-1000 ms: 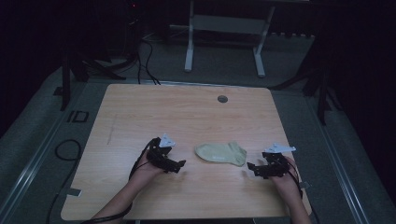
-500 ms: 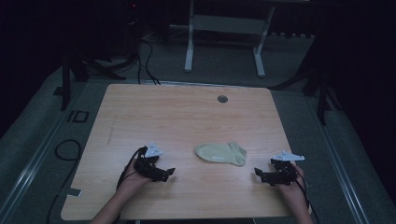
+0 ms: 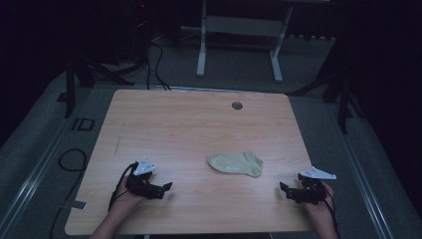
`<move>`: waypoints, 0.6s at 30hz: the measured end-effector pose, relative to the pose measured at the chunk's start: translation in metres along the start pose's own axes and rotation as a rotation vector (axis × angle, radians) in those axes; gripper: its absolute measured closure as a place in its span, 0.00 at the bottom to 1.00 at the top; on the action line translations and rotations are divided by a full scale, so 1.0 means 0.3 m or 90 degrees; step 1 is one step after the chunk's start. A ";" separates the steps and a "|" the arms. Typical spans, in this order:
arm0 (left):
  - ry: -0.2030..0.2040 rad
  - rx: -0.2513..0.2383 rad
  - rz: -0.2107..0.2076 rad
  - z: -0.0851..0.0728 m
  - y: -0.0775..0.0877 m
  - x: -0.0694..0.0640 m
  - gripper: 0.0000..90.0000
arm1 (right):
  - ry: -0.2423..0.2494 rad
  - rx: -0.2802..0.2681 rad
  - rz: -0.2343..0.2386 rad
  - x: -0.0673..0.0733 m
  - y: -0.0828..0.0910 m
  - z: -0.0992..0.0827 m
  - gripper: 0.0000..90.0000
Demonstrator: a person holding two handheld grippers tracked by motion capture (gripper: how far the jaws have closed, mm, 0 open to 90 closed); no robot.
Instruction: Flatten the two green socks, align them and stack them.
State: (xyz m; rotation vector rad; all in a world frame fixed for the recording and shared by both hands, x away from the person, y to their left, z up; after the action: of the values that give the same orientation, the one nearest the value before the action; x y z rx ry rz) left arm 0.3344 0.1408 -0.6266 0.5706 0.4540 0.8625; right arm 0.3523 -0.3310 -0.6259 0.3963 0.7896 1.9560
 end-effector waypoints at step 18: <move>0.075 -0.040 0.062 -0.085 0.128 0.120 0.02 | -0.033 -0.032 -0.026 -0.031 0.021 -0.006 0.16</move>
State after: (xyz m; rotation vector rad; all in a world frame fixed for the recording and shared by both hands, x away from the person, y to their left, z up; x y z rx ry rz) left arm 0.3181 0.1968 -0.6268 0.4889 0.5073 1.0034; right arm 0.3517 -0.3420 -0.6225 0.3958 0.7087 1.9171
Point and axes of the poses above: each handheld gripper's, and its own axes: y roughly backward along the jaws, z roughly out of its top, x roughly to its left, the point moved 9 cm from there along -y, roughly forward along the jaws, and after that the axes turned 5 degrees about y, right-handed, at the moved point
